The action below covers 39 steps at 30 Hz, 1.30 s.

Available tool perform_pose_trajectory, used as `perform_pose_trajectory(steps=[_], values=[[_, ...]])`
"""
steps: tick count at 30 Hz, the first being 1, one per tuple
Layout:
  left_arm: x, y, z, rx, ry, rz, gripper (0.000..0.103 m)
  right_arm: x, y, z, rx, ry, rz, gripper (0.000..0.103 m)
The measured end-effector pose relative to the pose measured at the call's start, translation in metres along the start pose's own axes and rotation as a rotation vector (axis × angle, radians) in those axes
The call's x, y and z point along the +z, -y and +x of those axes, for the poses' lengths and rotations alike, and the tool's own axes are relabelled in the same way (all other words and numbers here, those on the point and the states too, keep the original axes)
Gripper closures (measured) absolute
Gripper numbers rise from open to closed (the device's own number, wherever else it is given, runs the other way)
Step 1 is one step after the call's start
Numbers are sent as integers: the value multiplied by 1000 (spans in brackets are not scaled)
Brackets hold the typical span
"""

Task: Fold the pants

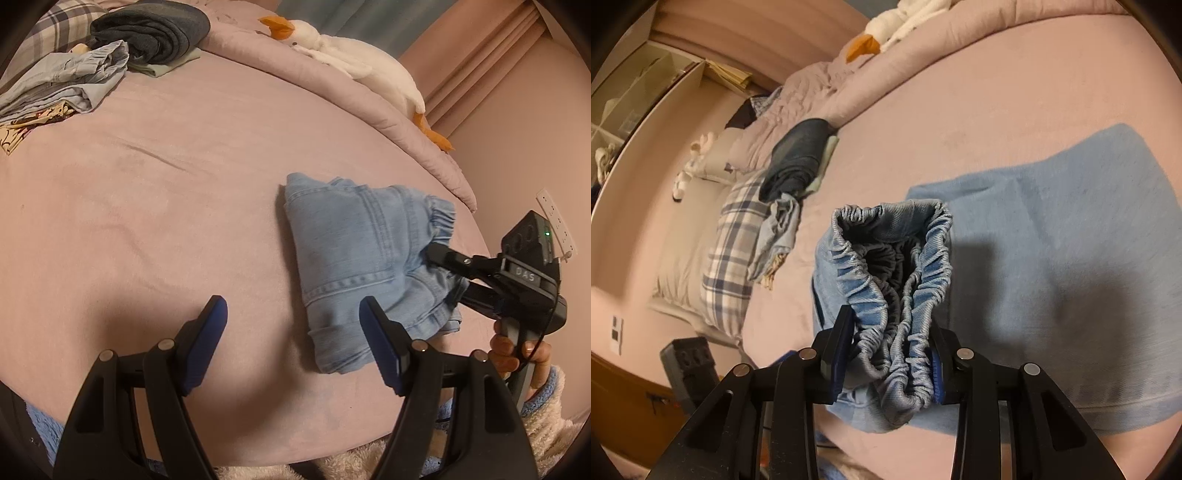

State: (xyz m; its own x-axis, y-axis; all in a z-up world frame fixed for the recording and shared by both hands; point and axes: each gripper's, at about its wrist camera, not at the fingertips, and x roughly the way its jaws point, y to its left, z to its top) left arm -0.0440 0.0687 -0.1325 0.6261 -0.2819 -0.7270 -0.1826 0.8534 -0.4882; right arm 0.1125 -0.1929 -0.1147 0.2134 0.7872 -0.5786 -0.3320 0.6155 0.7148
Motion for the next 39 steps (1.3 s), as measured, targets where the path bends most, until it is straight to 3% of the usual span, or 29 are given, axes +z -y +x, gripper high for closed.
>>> perform_pose_trajectory(steps=[10, 26, 36, 39], values=[[1, -1, 6, 14, -25, -13, 29, 0, 13, -27, 5, 85, 28, 66], [11, 12, 21, 8, -57, 27, 29, -3, 39, -55, -83, 211, 98, 67], [11, 23, 34, 11, -95, 58, 29, -2, 65, -57, -113, 231, 156, 67], [12, 28, 37, 11, -103, 70, 29, -2, 72, -64, -125, 264, 170, 73]])
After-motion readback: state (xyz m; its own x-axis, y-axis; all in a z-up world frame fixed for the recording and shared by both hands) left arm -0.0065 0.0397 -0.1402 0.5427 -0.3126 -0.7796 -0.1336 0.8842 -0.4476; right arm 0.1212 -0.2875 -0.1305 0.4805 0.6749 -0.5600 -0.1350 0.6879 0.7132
